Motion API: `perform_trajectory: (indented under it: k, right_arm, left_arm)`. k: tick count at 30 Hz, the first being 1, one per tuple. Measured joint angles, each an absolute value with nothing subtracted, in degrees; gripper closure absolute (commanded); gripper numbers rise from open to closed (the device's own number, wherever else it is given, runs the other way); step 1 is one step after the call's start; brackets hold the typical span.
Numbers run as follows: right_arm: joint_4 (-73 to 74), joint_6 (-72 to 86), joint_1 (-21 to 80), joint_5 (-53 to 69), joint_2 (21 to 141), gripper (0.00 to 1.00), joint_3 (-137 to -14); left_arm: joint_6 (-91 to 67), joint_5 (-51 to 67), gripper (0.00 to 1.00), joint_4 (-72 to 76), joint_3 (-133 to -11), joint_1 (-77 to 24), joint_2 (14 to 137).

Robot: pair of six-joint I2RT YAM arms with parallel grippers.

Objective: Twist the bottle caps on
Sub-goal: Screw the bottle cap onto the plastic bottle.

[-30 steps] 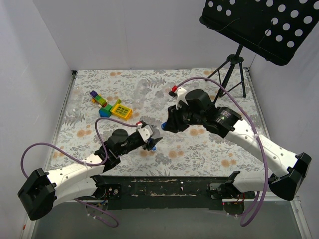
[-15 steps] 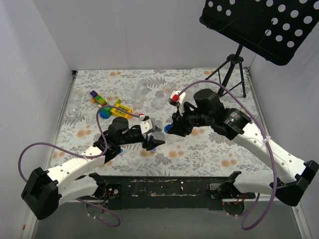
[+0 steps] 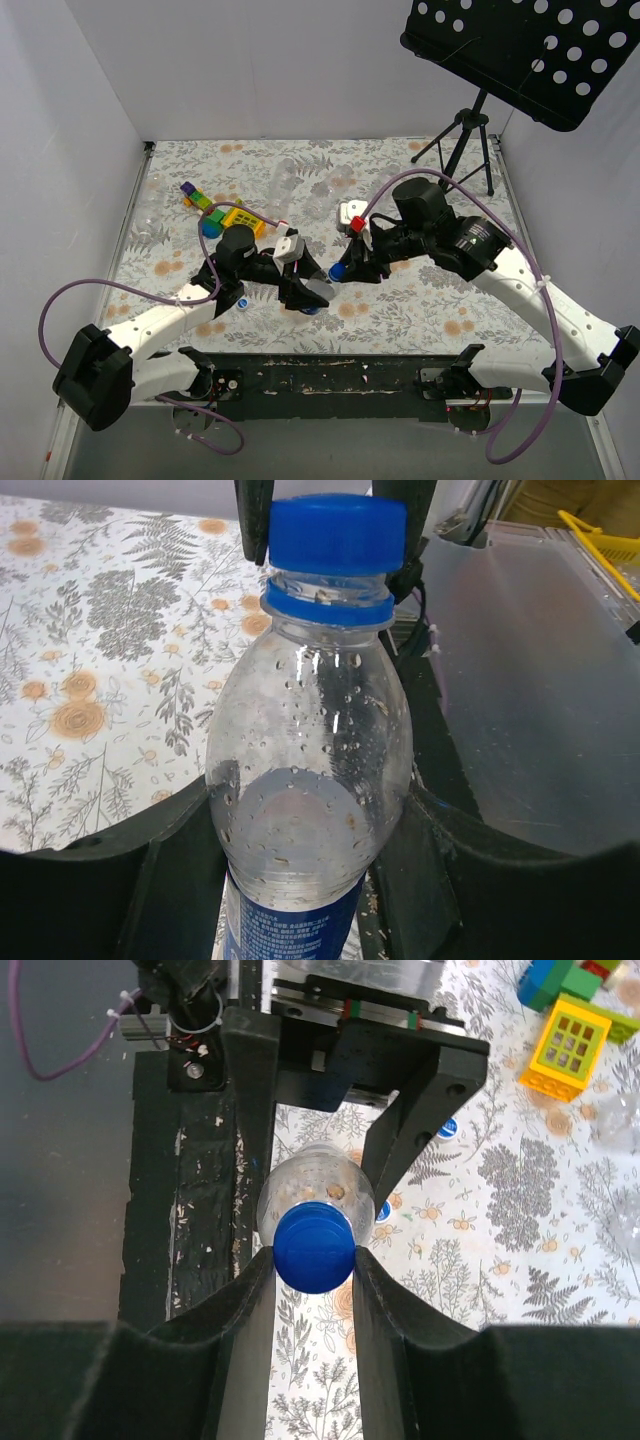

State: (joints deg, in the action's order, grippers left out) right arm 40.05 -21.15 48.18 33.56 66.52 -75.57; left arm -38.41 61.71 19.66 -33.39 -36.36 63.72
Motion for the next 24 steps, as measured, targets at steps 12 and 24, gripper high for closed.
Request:
perform_trajectory:
  k: [12, 24]
  right_arm:
    - [45.9, -32.4, 48.4, 37.5, 68.4, 0.97, -78.9]
    - [50.7, -41.9, 48.4, 35.5, 70.5, 0.96, -81.4]
  left_arm:
    - [-45.1, 69.3, 0.69, 25.1, -33.5, -36.2, 67.1]
    - [-46.0, 70.0, 0.69, 20.6, -36.1, -35.9, 69.8]
